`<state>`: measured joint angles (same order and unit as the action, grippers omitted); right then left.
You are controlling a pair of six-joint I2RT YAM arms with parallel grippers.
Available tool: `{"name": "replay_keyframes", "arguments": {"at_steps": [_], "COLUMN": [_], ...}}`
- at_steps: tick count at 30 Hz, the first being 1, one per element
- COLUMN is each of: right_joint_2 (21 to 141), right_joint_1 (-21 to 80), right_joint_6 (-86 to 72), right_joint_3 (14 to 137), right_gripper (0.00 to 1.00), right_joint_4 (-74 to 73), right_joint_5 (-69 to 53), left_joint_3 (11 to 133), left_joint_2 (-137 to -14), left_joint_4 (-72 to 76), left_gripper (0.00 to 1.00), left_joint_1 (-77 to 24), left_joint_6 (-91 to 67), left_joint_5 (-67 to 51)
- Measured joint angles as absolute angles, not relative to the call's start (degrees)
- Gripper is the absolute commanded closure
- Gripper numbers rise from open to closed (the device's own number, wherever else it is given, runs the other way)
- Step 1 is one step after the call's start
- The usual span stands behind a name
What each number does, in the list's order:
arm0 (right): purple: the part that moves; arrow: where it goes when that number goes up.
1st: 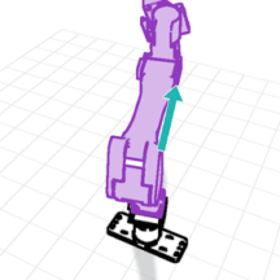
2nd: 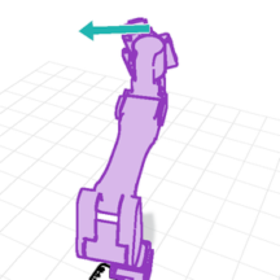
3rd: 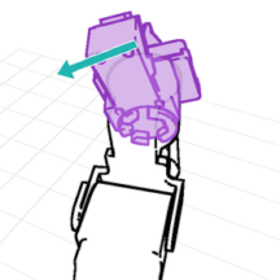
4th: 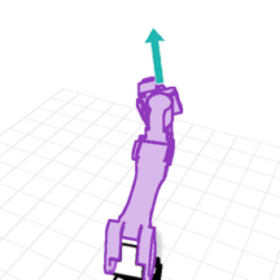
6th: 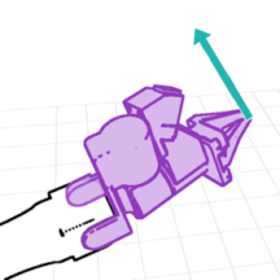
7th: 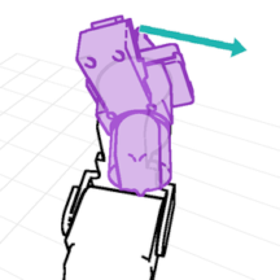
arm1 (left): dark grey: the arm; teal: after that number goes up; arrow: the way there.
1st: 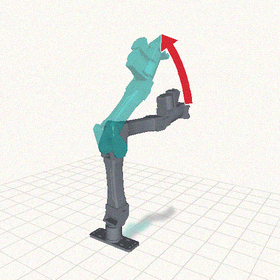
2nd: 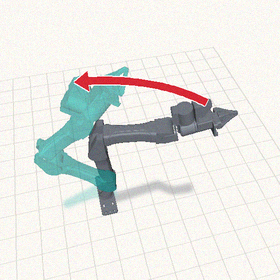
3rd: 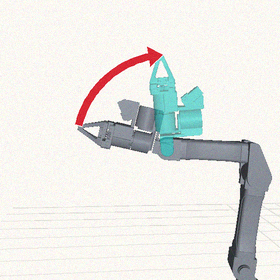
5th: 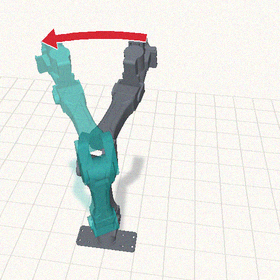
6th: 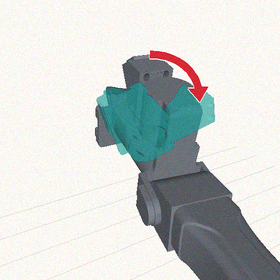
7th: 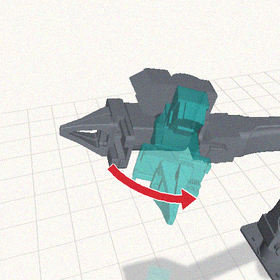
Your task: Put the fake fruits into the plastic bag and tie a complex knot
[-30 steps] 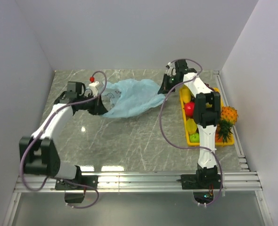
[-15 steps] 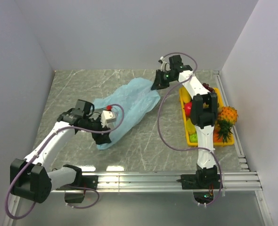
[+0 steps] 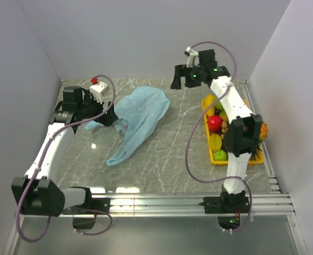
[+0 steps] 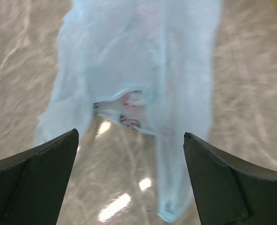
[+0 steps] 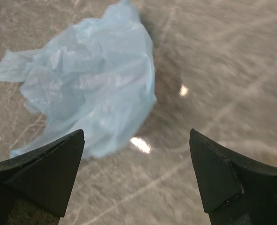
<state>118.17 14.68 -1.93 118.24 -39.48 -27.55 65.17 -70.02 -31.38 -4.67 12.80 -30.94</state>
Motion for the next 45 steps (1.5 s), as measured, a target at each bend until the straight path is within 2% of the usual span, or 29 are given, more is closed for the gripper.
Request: {"name": "replay_keyframes", "arguments": {"at_steps": [6, 12, 19, 21, 23, 24, 25, 26, 27, 28, 29, 30, 33, 35, 36, 37, 39, 41, 42, 44, 45], "right_joint_2": [110.4, 116.3, 122.8, 123.3, 124.5, 125.4, 126.3, 127.4, 128.4, 129.1, 129.8, 130.5, 132.4, 133.8, 134.5, 135.3, 136.5, 136.9, 137.0, 137.1, 137.1], "right_joint_1": [13.0, 16.4, 20.6, 21.5, 22.2, 22.3, 22.3, 22.2, 21.9, 21.5, 20.9, 20.2, 17.1, 14.1, 12.8, 11.5, 9.2, 8.4, 8.6, 9.5, 10.1], "right_joint_6": [-2.2, -7.3, -15.2, -16.8, -18.2, -18.5, -18.8, -18.5, -18.5, -18.3, -18.2, -18.0, -16.9, -16.0, -15.6, -15.2, -14.6, -14.1, -13.6, -12.5, -11.6], "right_joint_3": [108.0, 101.1, 100.1, 100.1, 101.0, 102.0, 102.9, 103.8, 104.5, 105.0, 105.5, 106.2, 109.6, 113.4, 115.3, 117.8, 122.5, 126.1, 127.7, 129.9, 130.3], "right_gripper": [0.00, 0.00, 0.00, 0.03, 0.13, 0.19, 0.41, 0.54, 0.69, 0.99, 1.00, 1.00, 1.00, 1.00, 1.00, 1.00, 1.00, 1.00, 1.00, 1.00, 0.95], "right_joint_4": [-43.2, -44.2, -40.7, -38.8, -37.5, -36.8, -36.4, -35.7, -35.2, -35.1, -35.1, -35.4, -36.3, -36.8, -37.2, -37.2, -37.6, -38.3, -38.4, -38.3, -38.3], "right_joint_5": [-27.8, -33.3, -36.9, -37.1, -36.9, -36.7, -36.4, -36.2, -35.9, -35.6, -35.3, -35.0, -33.6, -32.5, -32.1, -31.8, -31.8, -33.1, -33.3, -34.1, -34.9], "left_joint_3": [62.8, 60.8, 60.8, 60.8, 60.6, 60.3, 59.9, 59.5, 59.1, 58.7, 58.6, 58.5, 57.7, 55.5, 54.6, 53.6, 52.6, 52.5, 52.6, 53.0, 53.4], "left_joint_2": [-78.5, -85.8, -88.1, -89.4, -90.7, -91.3, -91.8, -92.3, -92.7, -93.2, -93.6, -94.0, -93.3, -90.7, -89.2, -87.3, -83.9, -82.0, -81.4, -81.2, -81.3], "left_joint_4": [-28.0, -25.2, -22.1, -21.6, -21.1, -20.6, -20.3, -20.0, -19.7, -19.6, -19.8, -20.6, -23.5, -26.4, -28.2, -30.4, -35.1, -37.6, -39.2, -43.1, -44.6], "left_gripper": [0.01, 0.01, 0.01, 0.01, 0.01, 0.05, 0.09, 0.17, 0.36, 0.45, 0.53, 0.66, 0.82, 0.88, 0.97, 1.00, 0.96, 0.75, 0.52, 0.40, 0.26], "left_joint_1": [-3.9, -3.9, -3.9, -3.8, -3.6, -3.5, -3.4, -3.3, -3.2, -3.0, -2.9, -2.7, -1.8, -1.0, -0.8, -0.6, -0.6, -1.7, -2.2, -2.3, -2.3], "left_joint_6": [17.9, 23.9, 29.3, 30.2, 31.0, 31.2, 31.4, 31.8, 32.0, 31.8, 32.1, 32.3, 33.5, 34.5, 35.2, 35.6, 36.9, 37.7, 38.0, 38.3, 37.8], "left_joint_5": [-21.6, -14.2, -8.9, -7.5, -6.0, -5.4, -4.6, -3.9, -3.2, -2.5, -1.6, -1.1, -1.5, -2.4, -3.1, -4.2, -7.5, -11.0, -12.3, -15.1, -16.1]}}
